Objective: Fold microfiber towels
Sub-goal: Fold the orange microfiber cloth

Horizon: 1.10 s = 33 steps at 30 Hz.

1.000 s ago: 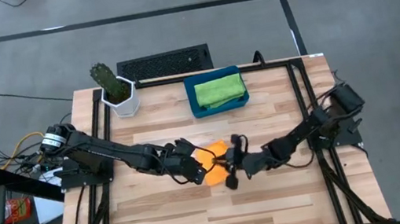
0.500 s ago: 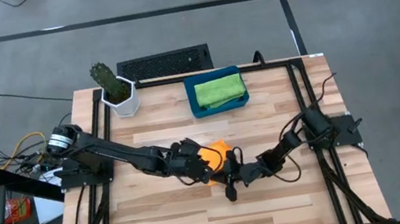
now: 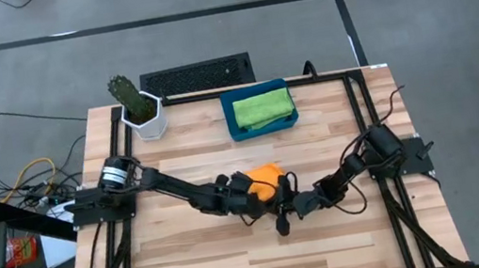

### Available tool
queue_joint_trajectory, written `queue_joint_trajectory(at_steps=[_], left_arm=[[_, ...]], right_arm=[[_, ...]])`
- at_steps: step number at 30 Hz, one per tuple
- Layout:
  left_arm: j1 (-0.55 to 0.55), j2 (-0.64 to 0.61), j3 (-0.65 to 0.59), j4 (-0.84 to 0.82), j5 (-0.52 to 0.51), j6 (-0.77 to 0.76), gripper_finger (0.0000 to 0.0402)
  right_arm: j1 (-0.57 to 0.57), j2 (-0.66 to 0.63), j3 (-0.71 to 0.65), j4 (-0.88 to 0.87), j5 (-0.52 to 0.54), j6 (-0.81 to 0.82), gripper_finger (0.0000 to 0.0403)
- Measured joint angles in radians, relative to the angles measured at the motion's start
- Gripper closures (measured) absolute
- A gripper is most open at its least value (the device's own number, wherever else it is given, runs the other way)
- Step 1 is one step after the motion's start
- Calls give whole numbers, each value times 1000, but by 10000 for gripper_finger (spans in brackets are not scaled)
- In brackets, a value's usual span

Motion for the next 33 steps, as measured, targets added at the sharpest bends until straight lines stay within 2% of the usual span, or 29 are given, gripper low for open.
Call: queue_joint_trajectory(at_steps=[5,6,10,11,16,22,26,30,33], left_arm=[[13,38,5,31,13,-11,223],[14,38,5,28,17,-9,223],[11,8,1,19,29,19,223],[11,-3,0,10,36,23,223],[15,-71,2,11,48,57,223],[15,-117,3,18,57,71,223],[12,-124,3,19,44,75,223],[12,-115,2,6,38,88,223],[12,-115,2,7,36,88,223]], right_arm=[[35,-74,-7,-13,6,4,337],[44,-114,-21,-31,43,3,337],[60,-230,-117,-114,307,-1,337],[53,-249,-146,-112,337,-4,337],[-35,-299,-266,-24,282,-31,337],[-99,-261,-259,131,149,-130,337],[-135,-174,-249,112,154,-97,337],[-166,-74,-254,124,163,21,337],[-165,-60,-267,160,175,48,337]])
